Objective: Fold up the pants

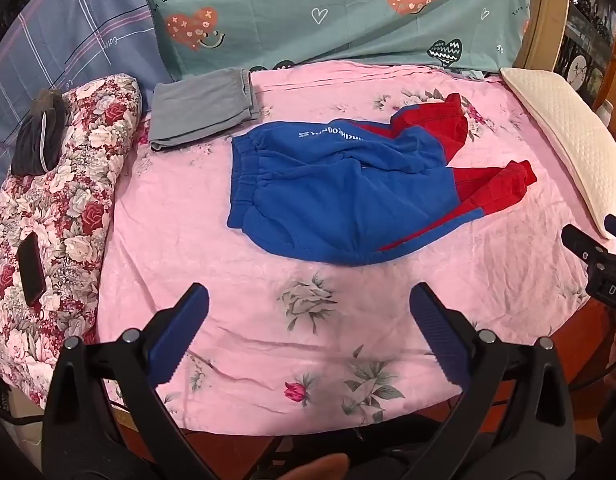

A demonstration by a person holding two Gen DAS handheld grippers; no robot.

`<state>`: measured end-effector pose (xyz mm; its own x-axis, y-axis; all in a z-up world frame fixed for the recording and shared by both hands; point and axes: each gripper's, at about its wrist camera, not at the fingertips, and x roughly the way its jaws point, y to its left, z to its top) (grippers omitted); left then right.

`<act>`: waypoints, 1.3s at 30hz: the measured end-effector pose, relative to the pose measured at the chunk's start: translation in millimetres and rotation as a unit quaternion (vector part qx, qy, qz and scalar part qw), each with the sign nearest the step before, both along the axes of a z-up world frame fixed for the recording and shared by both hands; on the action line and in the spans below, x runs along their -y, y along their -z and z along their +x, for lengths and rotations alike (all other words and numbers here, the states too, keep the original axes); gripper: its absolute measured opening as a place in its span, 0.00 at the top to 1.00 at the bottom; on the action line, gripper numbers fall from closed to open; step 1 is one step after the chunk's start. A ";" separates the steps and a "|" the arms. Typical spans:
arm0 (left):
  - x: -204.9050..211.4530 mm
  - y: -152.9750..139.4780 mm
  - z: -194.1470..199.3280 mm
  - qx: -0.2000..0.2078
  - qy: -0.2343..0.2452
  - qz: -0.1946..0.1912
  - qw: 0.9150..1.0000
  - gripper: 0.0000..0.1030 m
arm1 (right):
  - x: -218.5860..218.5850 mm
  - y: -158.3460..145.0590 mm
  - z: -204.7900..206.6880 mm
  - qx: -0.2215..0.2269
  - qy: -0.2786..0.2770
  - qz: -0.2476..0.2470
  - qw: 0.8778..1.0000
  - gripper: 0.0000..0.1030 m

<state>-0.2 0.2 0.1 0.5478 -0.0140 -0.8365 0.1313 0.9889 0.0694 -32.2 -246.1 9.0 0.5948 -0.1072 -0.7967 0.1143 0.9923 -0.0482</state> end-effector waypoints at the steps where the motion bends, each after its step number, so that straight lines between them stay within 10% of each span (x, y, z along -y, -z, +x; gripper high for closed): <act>1: 0.1 0.2 0.0 -0.001 0.002 -0.001 1.000 0.02 | 0.0 0.1 0.6 0.000 0.000 0.000 1.000 0.01; 39: -8.4 7.1 11.1 -0.014 -0.008 -0.009 1.000 0.02 | -5.4 1.8 8.7 -0.002 -0.002 -0.002 1.000 0.01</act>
